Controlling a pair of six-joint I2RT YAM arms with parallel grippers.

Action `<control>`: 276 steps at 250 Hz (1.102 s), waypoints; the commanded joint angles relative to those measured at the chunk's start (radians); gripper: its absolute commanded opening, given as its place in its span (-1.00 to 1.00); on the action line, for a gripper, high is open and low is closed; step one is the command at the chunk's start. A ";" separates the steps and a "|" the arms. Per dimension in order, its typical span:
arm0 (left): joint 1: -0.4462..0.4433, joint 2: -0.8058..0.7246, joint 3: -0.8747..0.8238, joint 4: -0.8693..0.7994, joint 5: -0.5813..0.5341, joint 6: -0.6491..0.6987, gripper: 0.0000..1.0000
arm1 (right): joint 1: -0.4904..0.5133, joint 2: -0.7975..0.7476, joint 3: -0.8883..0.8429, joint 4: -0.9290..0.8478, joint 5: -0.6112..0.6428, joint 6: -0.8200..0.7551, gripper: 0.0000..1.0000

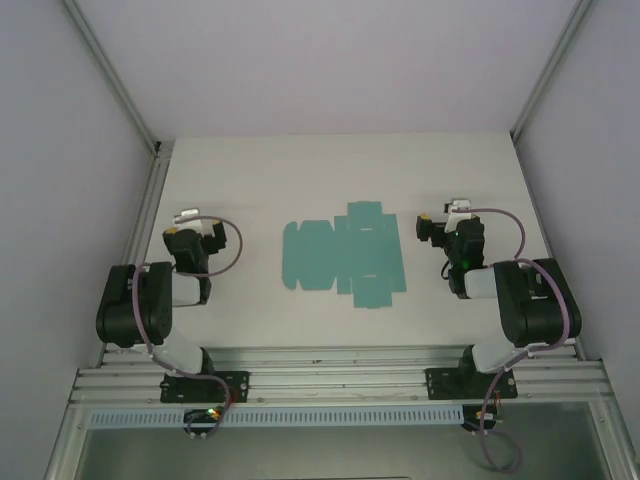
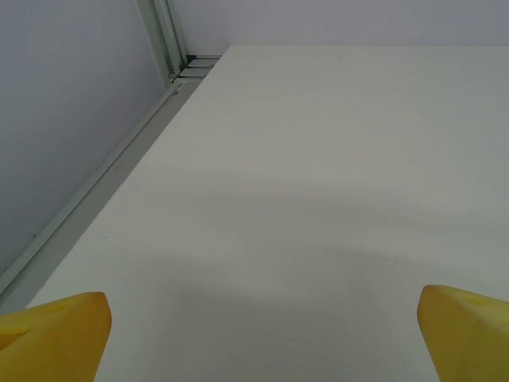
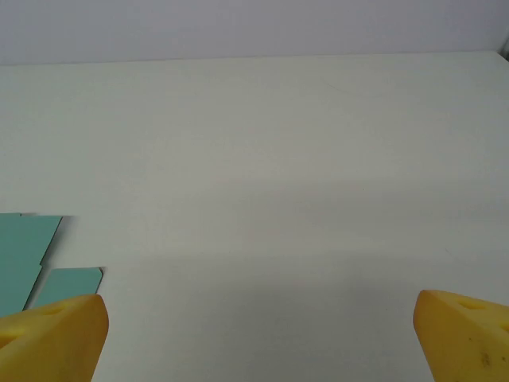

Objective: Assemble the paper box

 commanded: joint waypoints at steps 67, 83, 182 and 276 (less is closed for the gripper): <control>-0.004 -0.035 -0.012 -0.025 0.003 0.023 1.00 | 0.007 -0.028 -0.008 -0.026 0.029 0.017 0.99; -0.005 -0.035 -0.011 -0.026 0.004 0.024 1.00 | 0.007 -0.027 -0.005 -0.026 0.030 0.019 0.99; -0.007 -0.035 -0.004 -0.038 0.029 0.032 1.00 | 0.007 -0.029 -0.007 -0.025 0.030 0.018 0.99; -0.036 -0.335 0.207 -0.713 0.048 -0.107 1.00 | 0.014 -0.319 0.186 -0.642 0.049 0.120 0.99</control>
